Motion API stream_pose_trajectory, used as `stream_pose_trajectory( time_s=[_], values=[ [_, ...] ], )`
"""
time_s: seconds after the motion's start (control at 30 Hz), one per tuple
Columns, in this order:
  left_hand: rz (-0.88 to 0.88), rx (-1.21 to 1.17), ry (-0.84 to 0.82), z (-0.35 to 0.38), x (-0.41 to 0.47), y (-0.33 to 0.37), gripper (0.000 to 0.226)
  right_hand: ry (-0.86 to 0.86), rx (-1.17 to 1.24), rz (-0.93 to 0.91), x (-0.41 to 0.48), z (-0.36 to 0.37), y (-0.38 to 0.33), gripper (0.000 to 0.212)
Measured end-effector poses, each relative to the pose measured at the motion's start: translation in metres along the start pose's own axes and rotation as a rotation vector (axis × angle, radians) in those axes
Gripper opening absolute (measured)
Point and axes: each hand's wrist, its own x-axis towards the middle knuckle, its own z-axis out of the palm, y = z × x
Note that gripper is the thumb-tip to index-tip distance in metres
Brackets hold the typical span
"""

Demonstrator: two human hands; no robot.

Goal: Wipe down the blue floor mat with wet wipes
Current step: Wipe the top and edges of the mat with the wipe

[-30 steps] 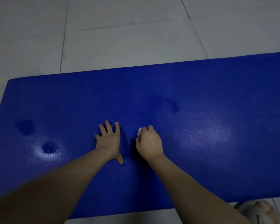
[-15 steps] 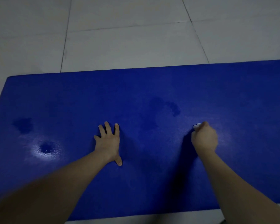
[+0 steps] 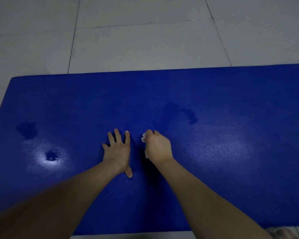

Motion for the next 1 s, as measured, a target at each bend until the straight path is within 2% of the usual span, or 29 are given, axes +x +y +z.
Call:
stream_pose_trajectory(
  time_s=[0.07, 0.33, 0.47, 0.7, 0.87, 1.0],
  values=[
    [0.002, -0.002, -0.002, -0.001, -0.001, 0.001, 0.168, 0.016, -0.017, 0.054, 0.002, -0.011, 0.024, 0.033],
    [0.013, -0.044, -0.012, -0.002, 0.000, -0.001, 0.170, 0.236, 0.011, 0.518, -0.013, -0.081, 0.158, 0.019],
    [0.014, -0.039, 0.003, -0.001, 0.000, -0.001, 0.170, 0.300, 0.053, 0.657, -0.011, -0.087, 0.182, 0.021],
    [0.007, -0.019, 0.001, -0.001, 0.001, 0.001, 0.169, 0.313, 0.130, 0.376, 0.022, -0.044, 0.094, 0.026],
    [0.000, 0.004, 0.015, 0.001, 0.002, 0.001, 0.169, 0.173, 0.042, 0.118, 0.022, -0.008, 0.010, 0.023],
    [0.001, 0.004, 0.009, -0.001, 0.001, 0.001, 0.168, 0.063, 0.006, -0.051, 0.027, -0.009, 0.003, 0.025]
  ],
)
